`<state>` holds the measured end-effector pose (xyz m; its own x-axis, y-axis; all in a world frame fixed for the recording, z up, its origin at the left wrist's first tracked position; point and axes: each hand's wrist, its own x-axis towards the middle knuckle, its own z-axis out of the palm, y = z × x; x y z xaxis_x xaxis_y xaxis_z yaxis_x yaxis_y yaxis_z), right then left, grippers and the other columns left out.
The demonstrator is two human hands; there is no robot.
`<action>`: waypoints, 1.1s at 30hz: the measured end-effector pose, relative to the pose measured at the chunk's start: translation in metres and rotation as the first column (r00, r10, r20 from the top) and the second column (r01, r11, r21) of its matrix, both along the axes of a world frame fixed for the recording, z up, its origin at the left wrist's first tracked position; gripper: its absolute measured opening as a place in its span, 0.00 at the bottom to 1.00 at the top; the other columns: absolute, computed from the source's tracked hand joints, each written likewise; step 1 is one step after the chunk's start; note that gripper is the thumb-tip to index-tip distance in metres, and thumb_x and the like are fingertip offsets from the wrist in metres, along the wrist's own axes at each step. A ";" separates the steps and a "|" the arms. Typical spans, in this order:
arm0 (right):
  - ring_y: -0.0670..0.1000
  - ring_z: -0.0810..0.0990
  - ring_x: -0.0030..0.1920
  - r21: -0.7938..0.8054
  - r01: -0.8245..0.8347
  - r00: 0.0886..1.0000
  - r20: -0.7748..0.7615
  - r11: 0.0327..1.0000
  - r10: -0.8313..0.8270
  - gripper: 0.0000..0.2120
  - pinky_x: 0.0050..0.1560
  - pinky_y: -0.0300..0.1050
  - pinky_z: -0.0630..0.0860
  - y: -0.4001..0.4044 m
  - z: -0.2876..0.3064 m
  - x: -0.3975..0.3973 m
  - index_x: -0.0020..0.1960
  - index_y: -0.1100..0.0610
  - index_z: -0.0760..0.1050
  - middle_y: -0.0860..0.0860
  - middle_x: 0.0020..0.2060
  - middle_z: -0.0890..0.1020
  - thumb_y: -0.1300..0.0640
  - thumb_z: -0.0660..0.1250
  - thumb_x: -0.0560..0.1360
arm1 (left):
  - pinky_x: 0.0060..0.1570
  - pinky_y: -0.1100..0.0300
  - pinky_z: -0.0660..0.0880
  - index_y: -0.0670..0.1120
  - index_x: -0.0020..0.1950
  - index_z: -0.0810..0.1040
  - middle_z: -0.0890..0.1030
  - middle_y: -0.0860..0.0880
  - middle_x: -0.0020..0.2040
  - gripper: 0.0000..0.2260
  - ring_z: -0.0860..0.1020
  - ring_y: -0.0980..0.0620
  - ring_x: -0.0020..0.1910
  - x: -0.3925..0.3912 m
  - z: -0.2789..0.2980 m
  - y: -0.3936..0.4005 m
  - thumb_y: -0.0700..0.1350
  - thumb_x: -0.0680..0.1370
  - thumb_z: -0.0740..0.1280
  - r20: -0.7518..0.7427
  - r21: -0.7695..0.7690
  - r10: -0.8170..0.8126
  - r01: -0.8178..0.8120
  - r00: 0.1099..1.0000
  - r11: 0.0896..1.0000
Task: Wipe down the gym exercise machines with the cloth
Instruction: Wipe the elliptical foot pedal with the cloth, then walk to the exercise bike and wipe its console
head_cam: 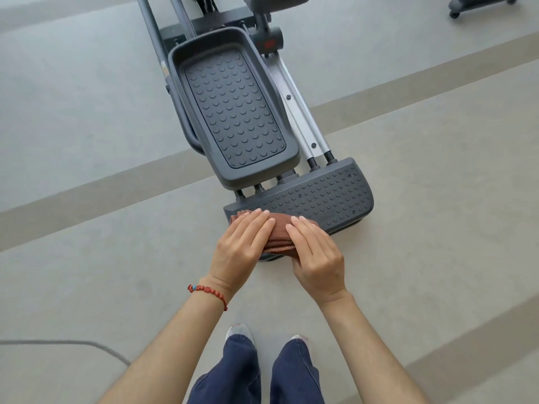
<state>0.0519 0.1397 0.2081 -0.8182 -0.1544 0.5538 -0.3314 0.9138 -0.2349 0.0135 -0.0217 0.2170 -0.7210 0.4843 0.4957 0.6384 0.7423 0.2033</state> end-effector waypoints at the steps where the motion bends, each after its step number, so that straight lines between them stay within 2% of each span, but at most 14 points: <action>1: 0.58 0.82 0.55 -0.002 0.008 1.000 0.007 1.000 -0.008 0.11 0.59 0.51 0.77 -0.002 0.013 0.003 0.53 0.65 0.81 0.60 0.54 0.83 0.71 0.66 0.73 | 0.63 0.51 0.70 0.36 0.54 0.81 0.81 0.39 0.55 0.13 0.79 0.41 0.56 0.002 0.013 -0.001 0.37 0.82 0.56 0.003 0.004 -0.004 0.004 1.000 1.000; 7: 0.58 0.82 0.56 0.006 0.054 0.998 -0.017 0.999 -0.054 0.09 0.60 0.50 0.76 -0.004 0.095 0.014 0.54 0.65 0.81 0.60 0.54 0.83 0.69 0.66 0.75 | 0.62 0.50 0.71 0.36 0.55 0.80 0.80 0.39 0.56 0.09 0.79 0.41 0.57 0.004 0.092 -0.003 0.34 0.78 0.62 -0.021 0.036 -0.051 0.051 0.998 0.998; 11: 0.58 0.82 0.56 -0.007 0.091 0.994 -0.068 0.996 -0.091 0.09 0.58 0.52 0.78 0.002 0.146 0.016 0.54 0.65 0.81 0.60 0.54 0.83 0.69 0.65 0.77 | 0.61 0.50 0.73 0.36 0.54 0.81 0.81 0.40 0.55 0.12 0.79 0.43 0.56 0.001 0.146 0.007 0.35 0.81 0.57 -0.039 0.067 -0.071 0.074 0.997 0.995; 16: 0.58 0.81 0.57 0.001 0.148 0.983 -0.110 0.989 -0.147 0.12 0.61 0.50 0.76 0.019 0.195 0.025 0.58 0.63 0.77 0.60 0.55 0.82 0.69 0.68 0.75 | 0.61 0.49 0.73 0.35 0.54 0.81 0.81 0.40 0.55 0.11 0.79 0.43 0.57 0.001 0.197 0.025 0.36 0.81 0.59 -0.063 0.104 -0.149 0.155 0.987 0.982; 19: 0.58 0.81 0.57 0.027 0.190 0.976 -0.114 0.981 -0.186 0.12 0.63 0.48 0.74 0.031 0.221 0.033 0.55 0.64 0.80 0.60 0.55 0.82 0.70 0.70 0.73 | 0.60 0.49 0.74 0.35 0.55 0.80 0.81 0.39 0.56 0.09 0.79 0.42 0.57 0.000 0.219 0.036 0.36 0.79 0.63 -0.077 0.113 -0.208 0.216 0.975 0.970; 22: 0.58 0.81 0.56 0.050 0.224 0.968 -0.131 0.973 -0.216 0.11 0.62 0.48 0.75 0.044 0.248 0.039 0.55 0.64 0.81 0.60 0.55 0.82 0.71 0.70 0.73 | 0.61 0.49 0.73 0.38 0.59 0.75 0.80 0.39 0.57 0.12 0.78 0.42 0.58 -0.002 0.240 0.048 0.35 0.76 0.68 -0.088 0.117 -0.279 0.288 0.956 0.950; 25: 0.58 0.82 0.56 0.048 0.258 0.955 -0.162 0.965 -0.247 0.09 0.60 0.50 0.76 0.059 0.270 0.050 0.55 0.64 0.81 0.59 0.54 0.82 0.69 0.66 0.77 | 0.63 0.51 0.72 0.39 0.59 0.73 0.80 0.40 0.56 0.12 0.78 0.43 0.58 -0.001 0.262 0.066 0.37 0.76 0.67 -0.126 0.131 -0.335 0.350 0.934 0.928; 28: 0.58 0.82 0.56 0.049 0.298 0.941 -0.183 0.953 -0.285 0.11 0.58 0.51 0.77 0.075 0.286 0.062 0.56 0.64 0.80 0.59 0.54 0.82 0.70 0.68 0.75 | 0.63 0.51 0.71 0.39 0.59 0.73 0.81 0.40 0.56 0.10 0.78 0.44 0.58 0.004 0.280 0.086 0.38 0.78 0.65 -0.149 0.133 -0.377 0.396 0.914 0.908; 33: 0.57 0.82 0.56 0.050 0.358 0.918 -0.205 0.933 -0.341 0.10 0.59 0.50 0.76 0.105 0.310 0.087 0.56 0.65 0.81 0.58 0.55 0.83 0.69 0.64 0.77 | 0.61 0.50 0.73 0.40 0.61 0.72 0.80 0.40 0.56 0.12 0.78 0.43 0.58 0.021 0.300 0.120 0.39 0.78 0.64 -0.118 0.126 -0.448 0.461 0.886 0.879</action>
